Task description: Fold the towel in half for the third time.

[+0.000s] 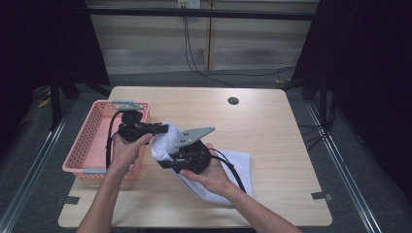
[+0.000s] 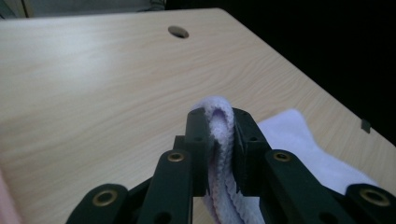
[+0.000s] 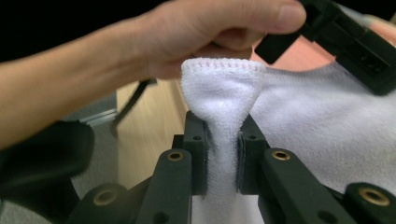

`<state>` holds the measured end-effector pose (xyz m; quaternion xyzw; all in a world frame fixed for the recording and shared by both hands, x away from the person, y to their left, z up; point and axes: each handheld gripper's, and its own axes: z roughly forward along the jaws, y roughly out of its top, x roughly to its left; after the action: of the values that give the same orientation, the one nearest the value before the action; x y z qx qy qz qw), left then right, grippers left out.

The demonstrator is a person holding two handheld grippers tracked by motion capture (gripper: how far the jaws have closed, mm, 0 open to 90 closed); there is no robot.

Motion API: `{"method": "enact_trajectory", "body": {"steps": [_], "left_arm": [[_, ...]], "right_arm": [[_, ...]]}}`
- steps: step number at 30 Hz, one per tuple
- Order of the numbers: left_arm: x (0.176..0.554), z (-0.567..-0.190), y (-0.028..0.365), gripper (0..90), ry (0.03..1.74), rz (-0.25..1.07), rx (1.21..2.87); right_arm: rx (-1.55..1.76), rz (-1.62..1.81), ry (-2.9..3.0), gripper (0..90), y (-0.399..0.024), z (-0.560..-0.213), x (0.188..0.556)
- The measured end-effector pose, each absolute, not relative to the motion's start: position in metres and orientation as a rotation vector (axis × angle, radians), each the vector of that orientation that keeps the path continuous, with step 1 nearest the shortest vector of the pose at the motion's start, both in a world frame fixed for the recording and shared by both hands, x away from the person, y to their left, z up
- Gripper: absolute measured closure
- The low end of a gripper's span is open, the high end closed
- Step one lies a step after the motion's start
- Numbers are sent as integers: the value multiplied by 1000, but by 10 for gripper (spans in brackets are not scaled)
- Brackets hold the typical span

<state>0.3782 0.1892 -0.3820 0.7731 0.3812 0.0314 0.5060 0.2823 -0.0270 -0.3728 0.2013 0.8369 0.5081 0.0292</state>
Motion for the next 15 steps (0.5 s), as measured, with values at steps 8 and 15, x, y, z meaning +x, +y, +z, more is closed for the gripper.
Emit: {"method": "enact_trajectory", "body": {"steps": [8, 15], "left_arm": [[375, -386, 179, 785, 923, 77, 1921], [375, -392, 137, 783, 857, 35, 1939]], "right_arm": [[667, 1616, 2524, 782, -29, -389, 271], [794, 1678, 2443, 780, -69, -398, 258]]}}
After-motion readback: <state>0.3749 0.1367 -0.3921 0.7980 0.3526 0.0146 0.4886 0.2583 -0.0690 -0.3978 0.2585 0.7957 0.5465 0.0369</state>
